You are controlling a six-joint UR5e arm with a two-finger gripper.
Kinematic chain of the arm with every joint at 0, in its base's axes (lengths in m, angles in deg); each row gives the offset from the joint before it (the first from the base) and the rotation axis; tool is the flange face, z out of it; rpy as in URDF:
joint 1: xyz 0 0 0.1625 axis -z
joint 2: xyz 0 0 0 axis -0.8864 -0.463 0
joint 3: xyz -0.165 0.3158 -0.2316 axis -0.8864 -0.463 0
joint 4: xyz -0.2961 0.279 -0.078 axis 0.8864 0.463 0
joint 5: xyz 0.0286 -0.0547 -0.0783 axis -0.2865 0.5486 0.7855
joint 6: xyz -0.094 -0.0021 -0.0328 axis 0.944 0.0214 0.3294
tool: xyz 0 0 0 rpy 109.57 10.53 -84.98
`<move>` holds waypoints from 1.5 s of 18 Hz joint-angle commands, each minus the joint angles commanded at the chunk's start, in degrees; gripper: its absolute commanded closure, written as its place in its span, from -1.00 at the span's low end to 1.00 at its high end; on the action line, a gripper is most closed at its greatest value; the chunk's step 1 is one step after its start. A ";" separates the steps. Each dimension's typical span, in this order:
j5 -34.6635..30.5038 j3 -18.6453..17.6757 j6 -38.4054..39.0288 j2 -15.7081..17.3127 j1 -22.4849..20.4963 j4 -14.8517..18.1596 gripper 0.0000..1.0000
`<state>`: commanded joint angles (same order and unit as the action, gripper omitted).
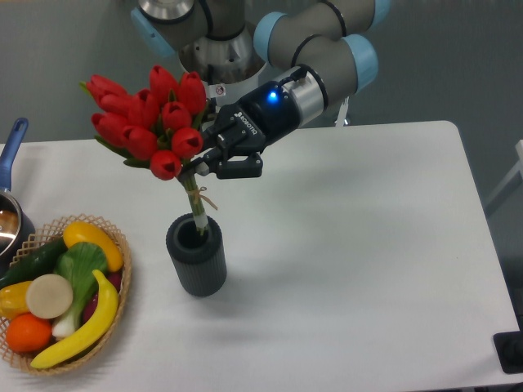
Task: Insert the flowers into the vase
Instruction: 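Lower the tulip stems into the black vase opening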
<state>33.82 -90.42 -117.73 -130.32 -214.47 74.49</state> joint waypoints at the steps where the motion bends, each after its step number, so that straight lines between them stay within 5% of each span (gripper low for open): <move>1: 0.00 0.00 0.00 -0.18 0.00 0.00 0.48; 27: -0.62 -3.34 -1.05 -6.68 1.14 -0.09 0.46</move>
<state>33.21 -93.76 -118.78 -137.00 -213.33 74.40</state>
